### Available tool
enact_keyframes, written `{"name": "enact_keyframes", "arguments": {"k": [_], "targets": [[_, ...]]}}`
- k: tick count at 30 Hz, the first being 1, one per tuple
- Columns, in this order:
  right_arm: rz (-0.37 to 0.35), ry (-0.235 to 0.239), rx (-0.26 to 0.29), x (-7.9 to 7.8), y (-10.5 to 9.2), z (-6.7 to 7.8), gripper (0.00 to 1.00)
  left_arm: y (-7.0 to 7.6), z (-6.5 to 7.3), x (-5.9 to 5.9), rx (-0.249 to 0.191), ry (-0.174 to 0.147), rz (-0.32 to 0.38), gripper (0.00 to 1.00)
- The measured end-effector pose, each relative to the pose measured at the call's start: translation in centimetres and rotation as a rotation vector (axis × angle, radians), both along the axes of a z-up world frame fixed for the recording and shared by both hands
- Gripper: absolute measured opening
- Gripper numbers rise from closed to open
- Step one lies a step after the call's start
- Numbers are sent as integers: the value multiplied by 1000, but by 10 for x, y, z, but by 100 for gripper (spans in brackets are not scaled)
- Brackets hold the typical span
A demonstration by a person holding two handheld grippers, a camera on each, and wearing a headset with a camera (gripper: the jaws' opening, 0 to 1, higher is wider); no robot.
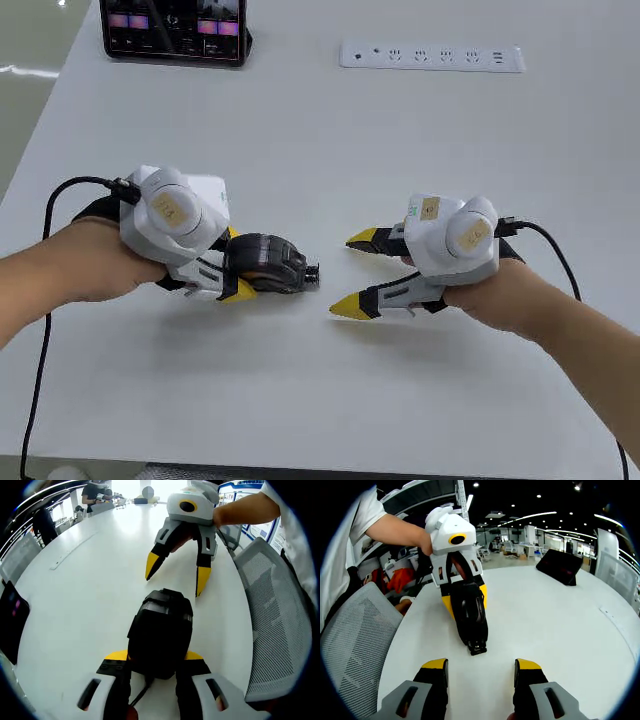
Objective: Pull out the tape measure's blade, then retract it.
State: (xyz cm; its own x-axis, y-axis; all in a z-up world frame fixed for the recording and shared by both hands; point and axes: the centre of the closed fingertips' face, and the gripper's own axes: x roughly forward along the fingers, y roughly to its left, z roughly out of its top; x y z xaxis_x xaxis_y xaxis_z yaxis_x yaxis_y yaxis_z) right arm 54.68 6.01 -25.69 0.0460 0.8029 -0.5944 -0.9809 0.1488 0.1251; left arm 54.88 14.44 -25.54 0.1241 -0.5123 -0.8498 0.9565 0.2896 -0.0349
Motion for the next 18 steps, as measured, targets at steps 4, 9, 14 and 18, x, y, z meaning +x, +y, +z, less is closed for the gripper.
{"name": "enact_keyframes", "arguments": {"k": [4,9,14,18], "targets": [[12,-1,4,2,6,-2,47,1,-1,0,8,10,-6,29],[32,-14,12,2,14,-3,41,1,-1,0,15,11,-8,29],[52,-24,20,0,20,-6,36,1,-1,0,20,14,-8,29],[61,-27,24,-1,23,-6,32,1,-1,-1,28,16,-12,30]]}}
